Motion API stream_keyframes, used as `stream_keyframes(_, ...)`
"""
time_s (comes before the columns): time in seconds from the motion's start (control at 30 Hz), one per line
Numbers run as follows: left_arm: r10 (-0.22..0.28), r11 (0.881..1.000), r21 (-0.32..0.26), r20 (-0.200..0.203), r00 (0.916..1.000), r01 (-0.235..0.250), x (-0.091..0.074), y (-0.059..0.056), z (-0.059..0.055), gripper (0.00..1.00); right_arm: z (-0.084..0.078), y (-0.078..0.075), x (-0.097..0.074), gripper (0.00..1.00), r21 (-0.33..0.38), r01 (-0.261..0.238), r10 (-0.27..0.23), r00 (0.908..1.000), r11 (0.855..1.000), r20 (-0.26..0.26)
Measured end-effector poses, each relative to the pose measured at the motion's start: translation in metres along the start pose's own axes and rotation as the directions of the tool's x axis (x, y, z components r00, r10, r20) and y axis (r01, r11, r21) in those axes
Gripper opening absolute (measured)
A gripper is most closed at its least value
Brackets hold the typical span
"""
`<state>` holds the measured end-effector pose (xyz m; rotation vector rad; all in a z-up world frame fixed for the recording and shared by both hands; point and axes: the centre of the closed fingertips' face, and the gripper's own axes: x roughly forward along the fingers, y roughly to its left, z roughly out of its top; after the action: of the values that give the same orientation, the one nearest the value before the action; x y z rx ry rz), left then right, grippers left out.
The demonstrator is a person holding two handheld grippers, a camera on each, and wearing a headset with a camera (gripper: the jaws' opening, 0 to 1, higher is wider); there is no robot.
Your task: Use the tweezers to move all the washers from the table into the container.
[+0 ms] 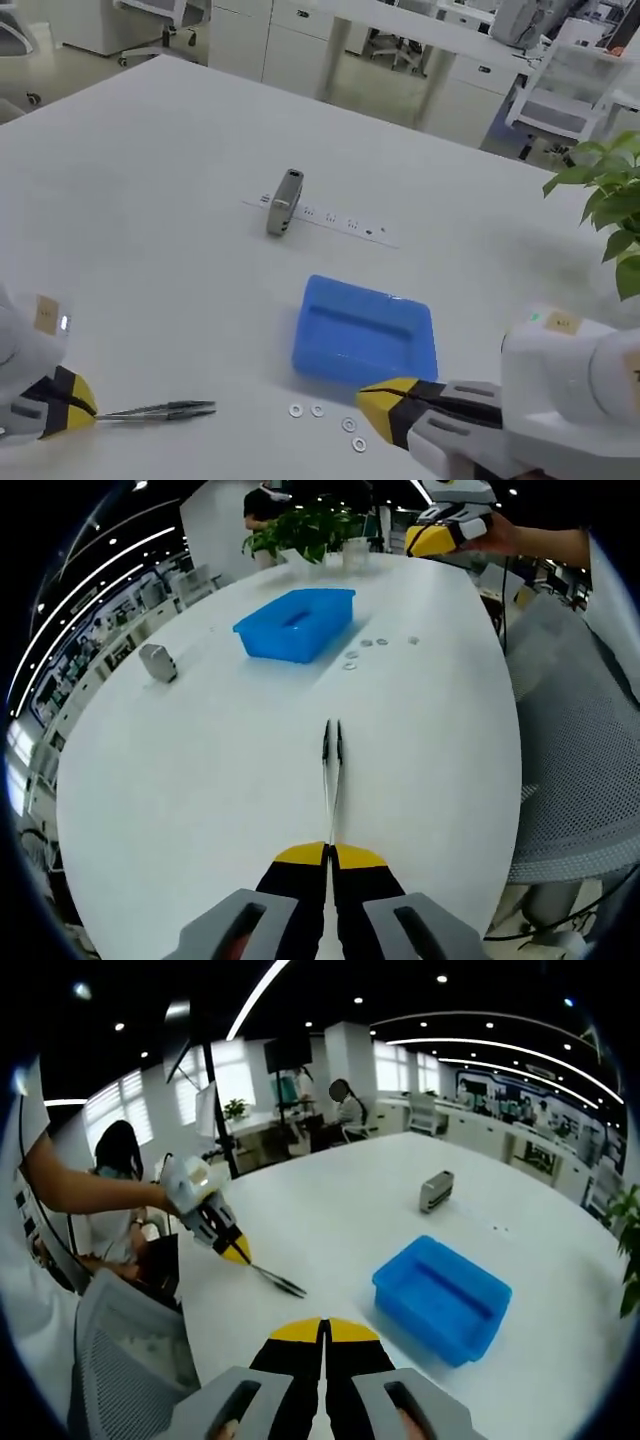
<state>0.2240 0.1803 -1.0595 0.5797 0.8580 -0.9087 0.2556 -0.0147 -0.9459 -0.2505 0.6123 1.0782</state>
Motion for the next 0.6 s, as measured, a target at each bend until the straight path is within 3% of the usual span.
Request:
stream_keyframes(0.2,0.033,0.999,-0.015,0.054,0.998,-0.032,-0.022,-0.007,0.03,0.0,0.008,0.01,-0.001,0.0,-0.021,-0.02,0.021,0.9996,1.0,0.02)
stream_keyframes(0.27,0.051,0.998,-0.037,0.127,0.9906,-0.047,-0.031,-0.008,0.051,0.0,0.009,0.013,-0.001,0.0,-0.028,-0.023,0.024,0.9994,0.999,0.025)
stream_keyframes(0.37,0.068,0.997,-0.032,0.171,0.9829,-0.063,-0.043,-0.01,0.072,0.0,0.012,0.019,-0.002,0.0,-0.036,-0.028,0.03,0.9989,0.999,0.036)
stream_keyframes(0.47,0.084,0.996,-0.031,0.237,0.968,-0.079,-0.053,-0.012,0.097,0.0,0.014,0.024,-0.004,0.0,-0.041,-0.033,0.035,0.9983,0.999,0.046)
stream_keyframes(0.6,0.076,0.997,-0.032,0.287,0.9549,-0.07,-0.062,-0.017,0.118,0.0,0.017,0.034,-0.007,0.0,-0.043,-0.053,0.055,0.9963,0.998,0.065)
